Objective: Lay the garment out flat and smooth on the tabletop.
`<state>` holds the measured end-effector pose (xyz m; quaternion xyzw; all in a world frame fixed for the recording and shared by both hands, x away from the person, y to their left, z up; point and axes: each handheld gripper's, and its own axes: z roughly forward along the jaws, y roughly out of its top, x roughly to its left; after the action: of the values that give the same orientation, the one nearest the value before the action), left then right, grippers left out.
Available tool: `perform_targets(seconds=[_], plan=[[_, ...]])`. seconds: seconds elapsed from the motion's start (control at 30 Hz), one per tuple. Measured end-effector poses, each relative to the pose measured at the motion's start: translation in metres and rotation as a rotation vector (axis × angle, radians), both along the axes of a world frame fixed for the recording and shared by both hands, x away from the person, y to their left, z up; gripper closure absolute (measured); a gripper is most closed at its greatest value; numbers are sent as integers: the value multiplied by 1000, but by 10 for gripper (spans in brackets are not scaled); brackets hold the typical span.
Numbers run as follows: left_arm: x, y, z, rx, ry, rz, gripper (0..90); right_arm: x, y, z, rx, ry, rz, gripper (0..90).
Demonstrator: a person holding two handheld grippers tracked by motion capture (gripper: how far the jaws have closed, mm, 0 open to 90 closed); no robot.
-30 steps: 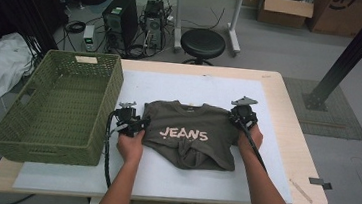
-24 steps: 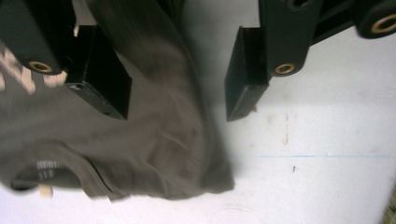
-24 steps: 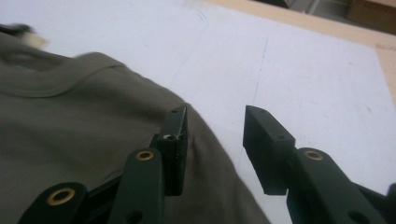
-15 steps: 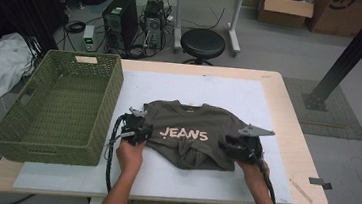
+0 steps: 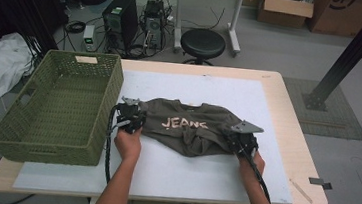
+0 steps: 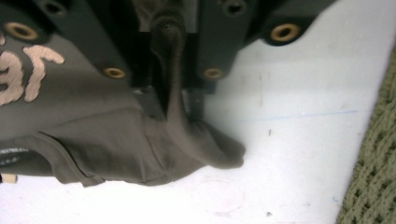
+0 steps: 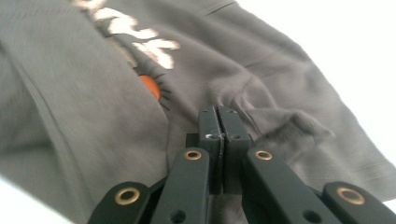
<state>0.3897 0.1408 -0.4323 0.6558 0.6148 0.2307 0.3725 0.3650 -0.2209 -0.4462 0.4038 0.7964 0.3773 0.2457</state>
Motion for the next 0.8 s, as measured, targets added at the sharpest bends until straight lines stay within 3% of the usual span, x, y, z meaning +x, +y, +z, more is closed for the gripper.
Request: perform_targets(seconds=[0.03, 0.07, 0.17, 0.23, 0.3, 0.4, 0.47, 0.53, 0.57, 0.6, 0.67, 0.7, 0.73, 0.8], plan=[[-1, -1, 1, -12, 1, -4, 624, 5, -1, 1, 20, 32, -25, 709], [-5, -3, 3, -12, -3, -22, 554, 6, -2, 2, 42, 44, -36, 676], [-21, -10, 11, 20, -62, -92, 508, -4, -9, 11, 96, 15, -38, 630], [-32, -15, 16, -4, -99, -176, 507, -14, -13, 17, 117, 0, -24, 621], [-41, -26, 18, -14, -106, -295, 520, -23, -14, 21, 163, 1, 21, 599], [-44, -45, 15, -17, -69, -399, 540, -32, -5, 21, 222, 20, 144, 570], [-42, -58, 8, 22, -36, -425, 532, -34, 6, 17, 181, 29, 186, 578], [-37, -65, 1, 46, 3, -429, 509, -31, 15, 10, 115, 47, 177, 713], [-35, -68, -2, 77, 23, -429, 509, -30, 17, 7, 71, 50, 150, 822], [-33, -71, -7, 112, 53, -421, 516, -29, 16, 5, 55, 54, 130, 871], [-34, -71, -9, 132, 51, -410, 621, -33, 6, 6, 84, 37, 93, 880], [-35, -69, -8, 131, 47, -406, 717, -36, 2, 7, 88, 25, 87, 880], [-36, -67, -8, 121, 44, -404, 820, -40, -4, 9, 100, 17, 84, 880], [-40, -60, -7, 76, 48, -412, 868, -48, -17, 12, 128, 6, 66, 878]])
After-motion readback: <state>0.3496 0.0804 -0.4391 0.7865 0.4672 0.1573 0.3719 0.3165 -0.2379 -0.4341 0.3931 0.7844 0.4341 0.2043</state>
